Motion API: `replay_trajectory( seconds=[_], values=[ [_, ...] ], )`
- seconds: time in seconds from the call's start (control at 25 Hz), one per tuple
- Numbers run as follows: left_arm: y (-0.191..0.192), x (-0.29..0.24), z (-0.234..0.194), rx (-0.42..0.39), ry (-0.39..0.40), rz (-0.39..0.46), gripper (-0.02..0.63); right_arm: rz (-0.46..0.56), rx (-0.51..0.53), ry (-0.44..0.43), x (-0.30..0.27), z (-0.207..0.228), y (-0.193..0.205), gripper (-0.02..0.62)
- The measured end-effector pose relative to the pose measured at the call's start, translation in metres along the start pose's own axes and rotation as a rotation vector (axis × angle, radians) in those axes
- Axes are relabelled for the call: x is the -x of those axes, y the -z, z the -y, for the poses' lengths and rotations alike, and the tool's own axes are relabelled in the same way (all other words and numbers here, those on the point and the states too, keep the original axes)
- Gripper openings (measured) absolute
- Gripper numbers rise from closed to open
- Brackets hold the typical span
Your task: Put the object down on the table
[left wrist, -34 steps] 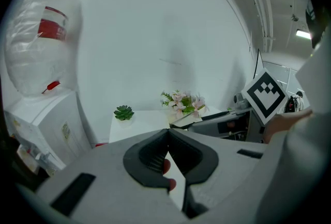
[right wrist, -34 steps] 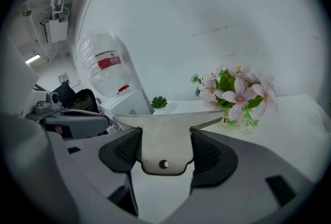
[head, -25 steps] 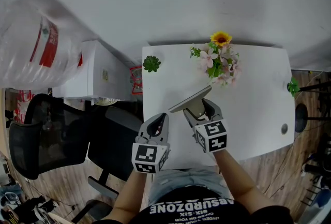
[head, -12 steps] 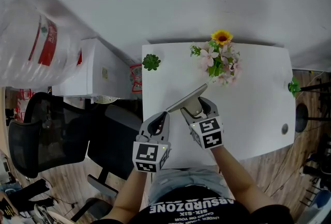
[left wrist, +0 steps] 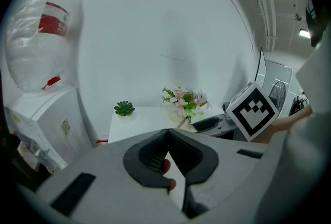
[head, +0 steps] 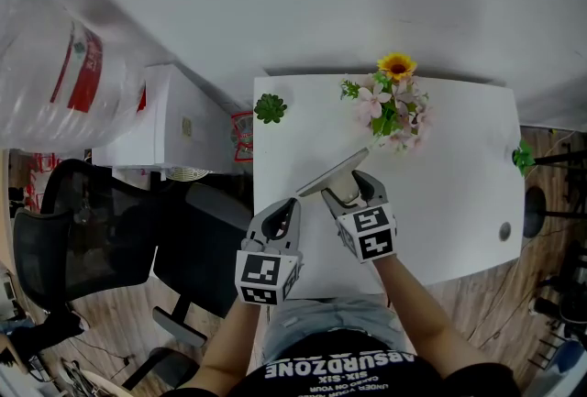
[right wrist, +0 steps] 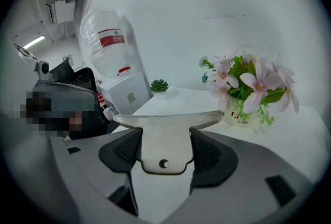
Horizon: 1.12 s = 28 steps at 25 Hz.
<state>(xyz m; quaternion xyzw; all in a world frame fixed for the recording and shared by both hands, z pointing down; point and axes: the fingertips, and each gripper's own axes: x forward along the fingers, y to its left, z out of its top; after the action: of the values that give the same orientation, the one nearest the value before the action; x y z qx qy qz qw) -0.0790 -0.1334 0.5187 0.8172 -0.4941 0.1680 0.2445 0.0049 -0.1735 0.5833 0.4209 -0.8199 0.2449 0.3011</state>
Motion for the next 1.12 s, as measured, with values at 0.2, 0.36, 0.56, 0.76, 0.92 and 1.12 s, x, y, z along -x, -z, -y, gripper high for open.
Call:
replay_trajectory(
  seconds=[0.2,0.36,0.56,0.76,0.92,1.12],
  values=[
    [0.001,0.000,-0.001,0.001,-0.002,-0.004,0.006,0.001,0.008,0.013,-0.004,0.004,0.002,0.288],
    [0.001,-0.001,-0.002,0.003,-0.003,-0.001,0.006,-0.005,0.012,0.018,-0.008,0.007,0.005,0.288],
    [0.001,-0.001,-0.003,0.004,-0.005,-0.003,0.006,-0.029,0.012,0.018,-0.010,0.008,0.009,0.288],
    [0.003,-0.002,-0.004,0.008,-0.005,-0.008,0.006,-0.031,0.020,0.025,-0.016,0.011,0.012,0.288],
    [0.004,-0.003,-0.005,0.008,-0.004,-0.008,0.006,-0.051,0.023,0.029,-0.019,0.012,0.015,0.288],
    [0.004,-0.005,-0.007,0.008,-0.004,-0.011,0.006,-0.070,0.038,0.027,-0.025,0.013,0.020,0.288]
  ],
)
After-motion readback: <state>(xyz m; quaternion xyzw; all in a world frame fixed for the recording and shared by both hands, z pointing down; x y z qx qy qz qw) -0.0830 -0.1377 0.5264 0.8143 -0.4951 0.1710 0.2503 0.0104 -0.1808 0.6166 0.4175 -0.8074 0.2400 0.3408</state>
